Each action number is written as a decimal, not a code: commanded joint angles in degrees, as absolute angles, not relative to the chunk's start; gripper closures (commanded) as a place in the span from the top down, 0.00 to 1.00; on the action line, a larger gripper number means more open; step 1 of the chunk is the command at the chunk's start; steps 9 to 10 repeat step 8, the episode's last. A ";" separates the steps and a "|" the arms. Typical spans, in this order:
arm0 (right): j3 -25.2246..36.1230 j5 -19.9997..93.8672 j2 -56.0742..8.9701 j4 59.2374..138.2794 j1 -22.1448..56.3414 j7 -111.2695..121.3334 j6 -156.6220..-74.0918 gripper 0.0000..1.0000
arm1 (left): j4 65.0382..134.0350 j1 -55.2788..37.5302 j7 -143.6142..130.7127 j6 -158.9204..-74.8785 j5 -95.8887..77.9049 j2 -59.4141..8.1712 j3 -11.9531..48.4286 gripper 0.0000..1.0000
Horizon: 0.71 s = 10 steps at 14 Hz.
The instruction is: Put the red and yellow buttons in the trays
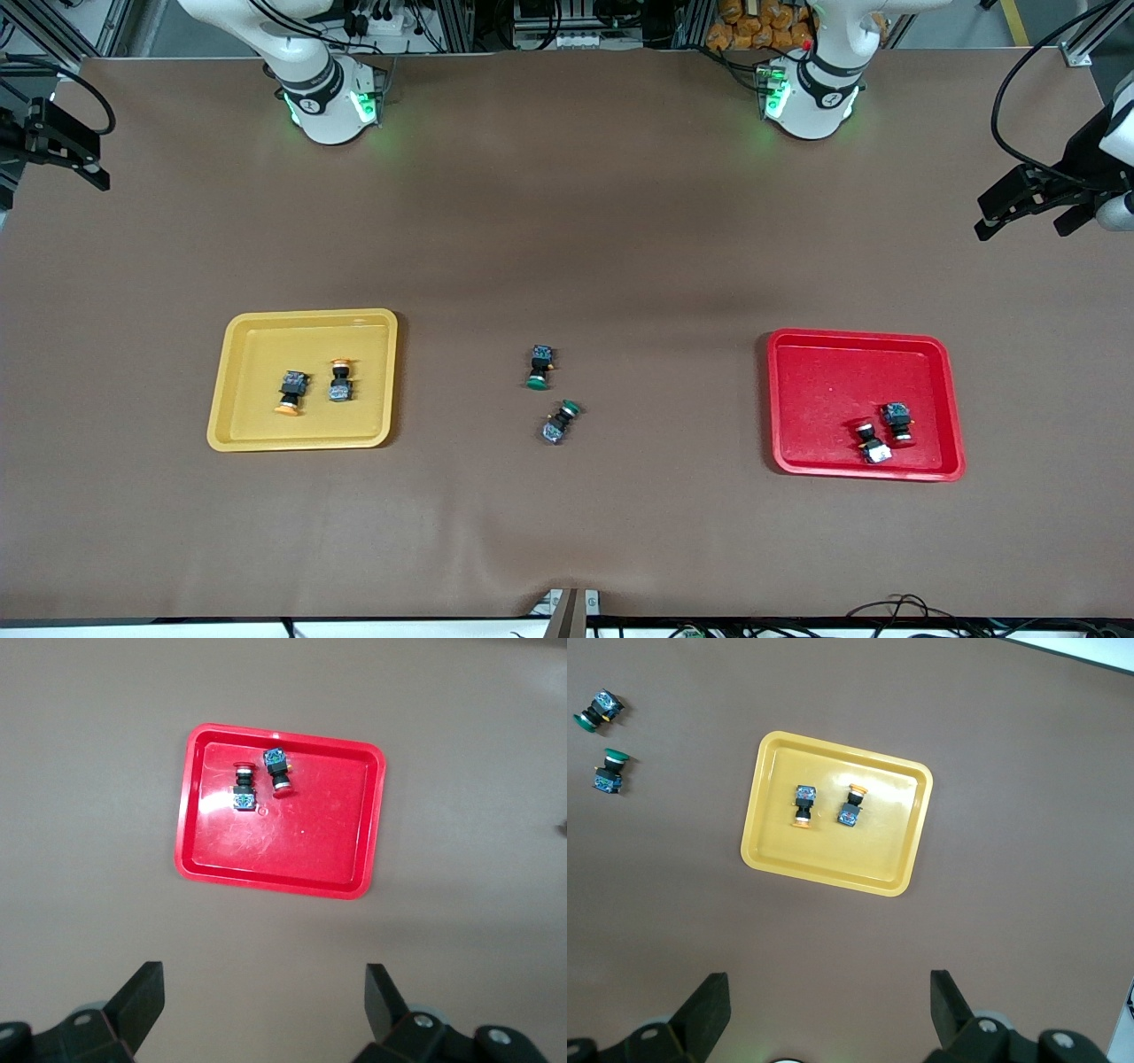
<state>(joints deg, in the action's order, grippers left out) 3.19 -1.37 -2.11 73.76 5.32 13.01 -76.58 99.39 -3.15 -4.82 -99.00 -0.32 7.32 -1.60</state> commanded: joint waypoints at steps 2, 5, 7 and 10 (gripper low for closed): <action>2.64 -2.46 -3.16 72.33 6.06 12.49 -76.20 1.00 | 98.26 -2.99 -4.39 -98.35 0.88 6.94 -1.41 1.00; 2.81 -0.89 -3.34 72.60 6.15 8.28 -75.94 1.00 | 98.26 -2.99 -4.39 -98.35 0.88 6.94 -1.41 1.00; 2.64 -0.79 -3.25 73.30 7.55 2.67 -75.67 1.00 | 98.26 -2.99 -4.57 -98.35 0.88 6.94 -1.41 1.00; 2.55 -0.70 -3.25 73.39 8.52 -0.76 -75.41 1.00 | 98.26 -2.90 -4.92 -98.35 0.88 6.94 -1.32 1.00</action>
